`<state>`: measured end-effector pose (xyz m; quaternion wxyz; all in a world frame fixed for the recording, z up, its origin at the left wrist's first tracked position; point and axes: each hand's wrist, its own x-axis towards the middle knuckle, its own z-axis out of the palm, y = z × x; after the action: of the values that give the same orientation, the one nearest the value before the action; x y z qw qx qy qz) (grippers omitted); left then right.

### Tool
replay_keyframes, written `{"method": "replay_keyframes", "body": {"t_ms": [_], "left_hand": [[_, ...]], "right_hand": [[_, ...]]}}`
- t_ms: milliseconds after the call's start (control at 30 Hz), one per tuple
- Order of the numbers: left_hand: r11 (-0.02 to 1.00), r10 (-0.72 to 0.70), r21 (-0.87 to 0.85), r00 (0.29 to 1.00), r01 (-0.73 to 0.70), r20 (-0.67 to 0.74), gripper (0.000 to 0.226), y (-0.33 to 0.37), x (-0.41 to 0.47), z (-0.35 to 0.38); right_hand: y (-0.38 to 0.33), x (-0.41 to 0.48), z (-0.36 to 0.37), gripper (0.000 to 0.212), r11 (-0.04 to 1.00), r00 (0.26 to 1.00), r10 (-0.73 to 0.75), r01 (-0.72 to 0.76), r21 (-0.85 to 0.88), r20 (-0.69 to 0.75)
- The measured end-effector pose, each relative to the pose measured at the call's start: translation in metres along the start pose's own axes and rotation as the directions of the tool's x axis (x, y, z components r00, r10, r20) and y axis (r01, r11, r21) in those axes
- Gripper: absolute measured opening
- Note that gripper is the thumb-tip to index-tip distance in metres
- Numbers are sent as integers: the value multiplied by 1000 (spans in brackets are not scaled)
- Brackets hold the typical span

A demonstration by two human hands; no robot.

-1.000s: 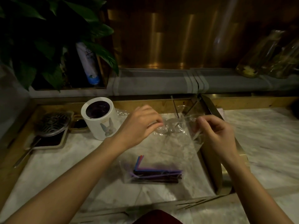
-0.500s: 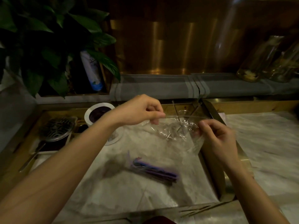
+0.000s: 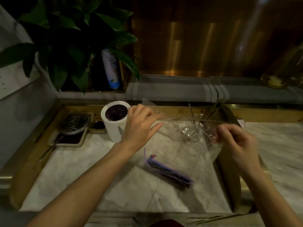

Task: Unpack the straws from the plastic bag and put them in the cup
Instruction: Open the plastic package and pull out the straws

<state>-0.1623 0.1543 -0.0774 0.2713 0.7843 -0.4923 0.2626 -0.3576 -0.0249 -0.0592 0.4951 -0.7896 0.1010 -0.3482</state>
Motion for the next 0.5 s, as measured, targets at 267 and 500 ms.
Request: {"method": "replay_keyframes", "body": {"t_ms": [267,500], "left_hand": [[984,-40,-171,999,41,8,15,1,4,2],[985,76,-173,948,-22,309,5,-6,41,-43]], "right_hand": [[4,-3,-6,17,999,1000,30,-30,-43,-2],[7,-1,-9,20,998,998,43,-45,-41,-41]]}}
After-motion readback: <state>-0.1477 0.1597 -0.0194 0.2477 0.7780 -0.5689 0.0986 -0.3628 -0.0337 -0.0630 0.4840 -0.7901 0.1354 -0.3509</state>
